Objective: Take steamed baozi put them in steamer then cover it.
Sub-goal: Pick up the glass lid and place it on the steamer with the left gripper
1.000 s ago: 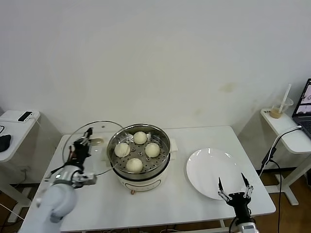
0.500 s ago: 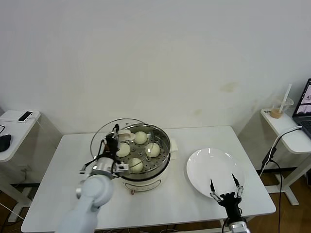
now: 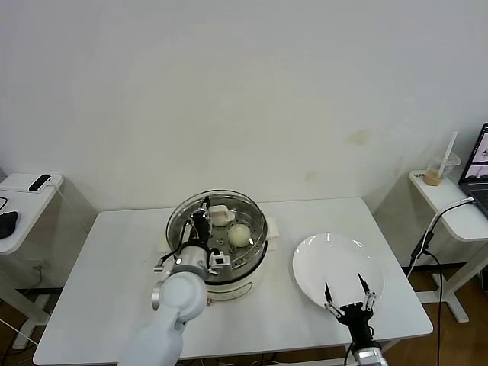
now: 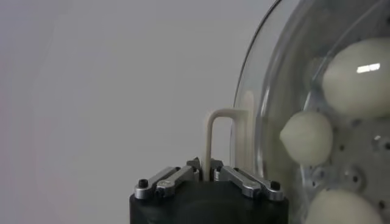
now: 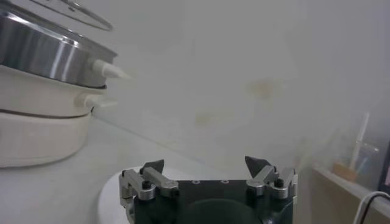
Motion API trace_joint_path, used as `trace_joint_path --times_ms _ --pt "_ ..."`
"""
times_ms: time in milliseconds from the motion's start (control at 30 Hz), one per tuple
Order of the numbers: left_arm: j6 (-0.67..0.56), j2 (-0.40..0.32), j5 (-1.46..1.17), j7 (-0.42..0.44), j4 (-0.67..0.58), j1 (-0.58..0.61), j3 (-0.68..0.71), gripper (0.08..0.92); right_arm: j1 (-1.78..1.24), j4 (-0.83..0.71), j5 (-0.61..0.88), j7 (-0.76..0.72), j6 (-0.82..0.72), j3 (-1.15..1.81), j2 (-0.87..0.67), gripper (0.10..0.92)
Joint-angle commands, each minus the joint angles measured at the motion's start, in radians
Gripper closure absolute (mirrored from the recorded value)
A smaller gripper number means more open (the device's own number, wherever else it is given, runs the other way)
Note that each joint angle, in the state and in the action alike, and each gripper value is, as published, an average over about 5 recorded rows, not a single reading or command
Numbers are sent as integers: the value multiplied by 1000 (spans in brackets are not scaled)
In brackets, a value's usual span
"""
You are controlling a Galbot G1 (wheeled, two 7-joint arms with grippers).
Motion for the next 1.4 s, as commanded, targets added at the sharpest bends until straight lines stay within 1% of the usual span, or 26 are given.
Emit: trace_joint_path --times_ms 33,767,967,1033,1167,1400 --pt "9 -35 46 17 21 -10 24 845 3 -6 -7 -1 0 -5 2 203" --pt "-11 -46 64 10 64 -12 8 845 2 -14 -7 -2 3 -7 -3 203" --pt "-10 -48 59 7 47 -2 4 845 2 -13 -7 -3 2 -9 -5 203" --pt "-10 -43 58 8 36 2 2 833 2 -13 -7 -3 1 -10 -5 203" --pt "-11 -24 52 10 4 15 -1 745 1 -13 -9 -3 1 -12 -3 203" --pt "-22 7 35 -1 -77 80 -4 537 -4 -11 -12 -3 1 -12 -1 203"
